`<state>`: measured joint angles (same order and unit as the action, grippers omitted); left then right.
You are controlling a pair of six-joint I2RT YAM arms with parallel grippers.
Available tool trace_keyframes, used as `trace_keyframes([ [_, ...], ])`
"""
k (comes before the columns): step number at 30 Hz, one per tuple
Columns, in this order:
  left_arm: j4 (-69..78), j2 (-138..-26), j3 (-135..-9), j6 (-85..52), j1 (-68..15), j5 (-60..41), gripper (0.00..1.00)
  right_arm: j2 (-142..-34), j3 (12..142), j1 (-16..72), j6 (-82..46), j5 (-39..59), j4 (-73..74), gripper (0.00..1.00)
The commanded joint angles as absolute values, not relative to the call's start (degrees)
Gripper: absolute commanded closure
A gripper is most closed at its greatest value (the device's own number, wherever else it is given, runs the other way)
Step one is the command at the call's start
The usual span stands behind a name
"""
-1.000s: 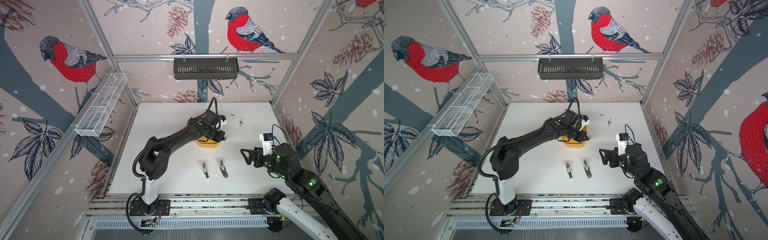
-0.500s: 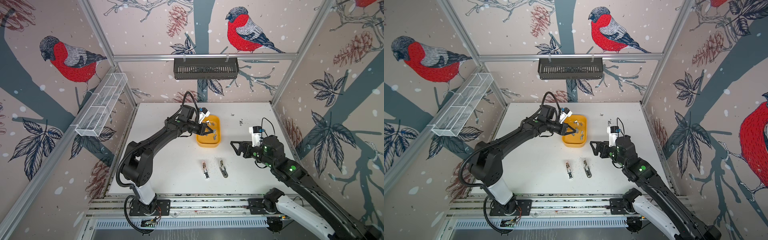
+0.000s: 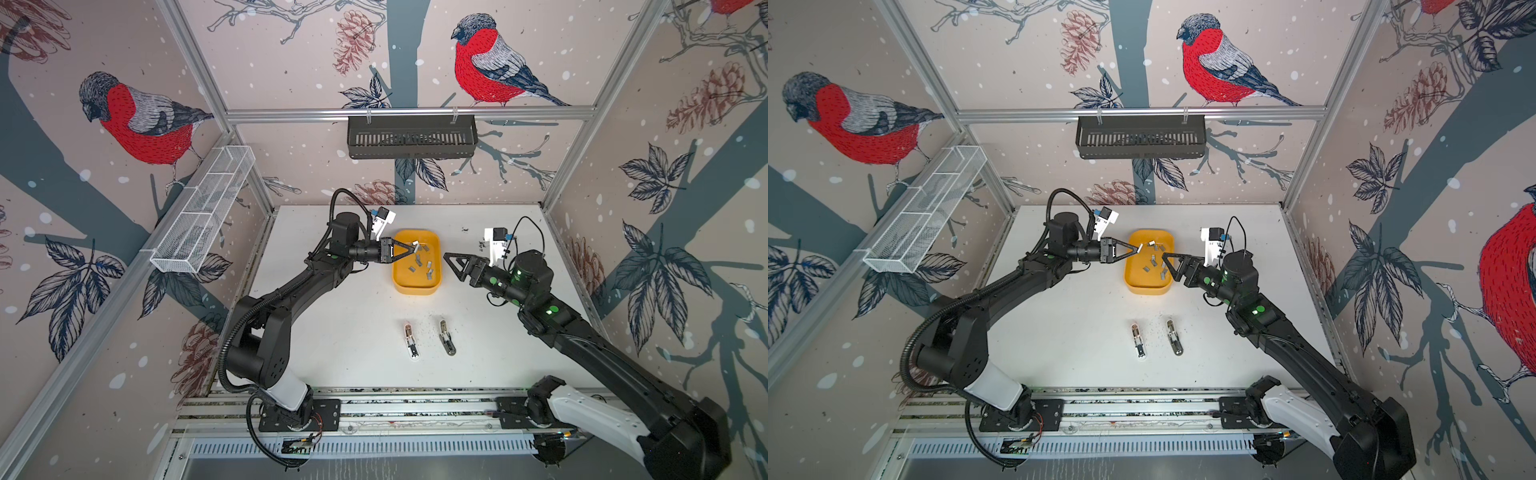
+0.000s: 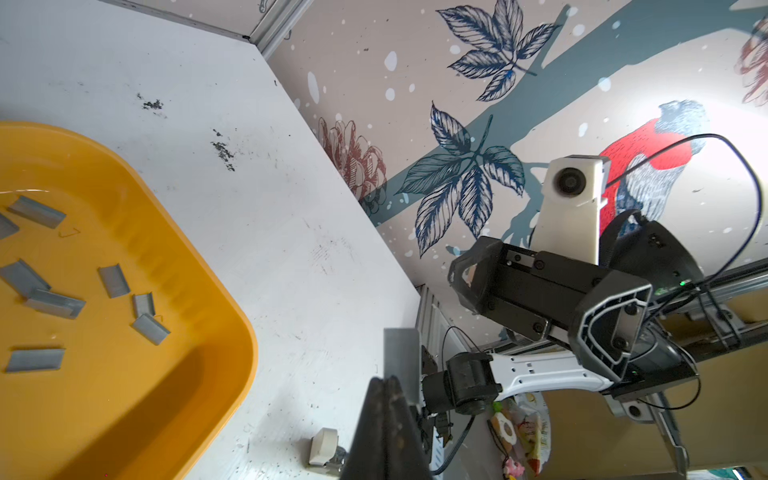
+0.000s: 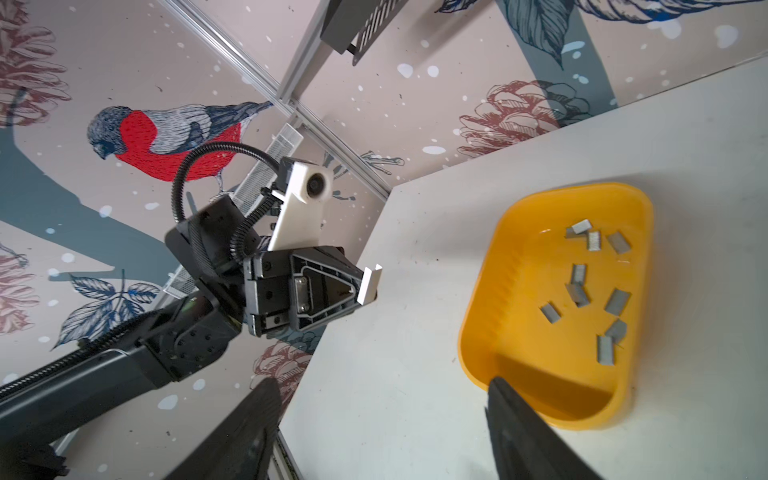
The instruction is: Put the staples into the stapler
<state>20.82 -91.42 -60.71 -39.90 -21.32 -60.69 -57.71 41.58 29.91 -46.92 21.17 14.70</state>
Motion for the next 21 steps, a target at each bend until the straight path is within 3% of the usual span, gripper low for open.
trace_keyframes([
  [1,39.51,-90.53,-58.61,-52.61,-21.11,-62.87,1.0,-60.32,42.1,29.68,-51.74,24.02,25.93,0.25],
  [8,53.25,-90.51,-55.06,-64.04,-20.15,-63.1,1.0,-66.92,42.7,29.62,-56.73,28.03,35.21,0.34],
  [21,67.02,-92.5,-52.2,-75.76,-19.26,-62.2,1.0,-71.54,42.51,31.15,-65.51,25.95,46.69,0.44],
])
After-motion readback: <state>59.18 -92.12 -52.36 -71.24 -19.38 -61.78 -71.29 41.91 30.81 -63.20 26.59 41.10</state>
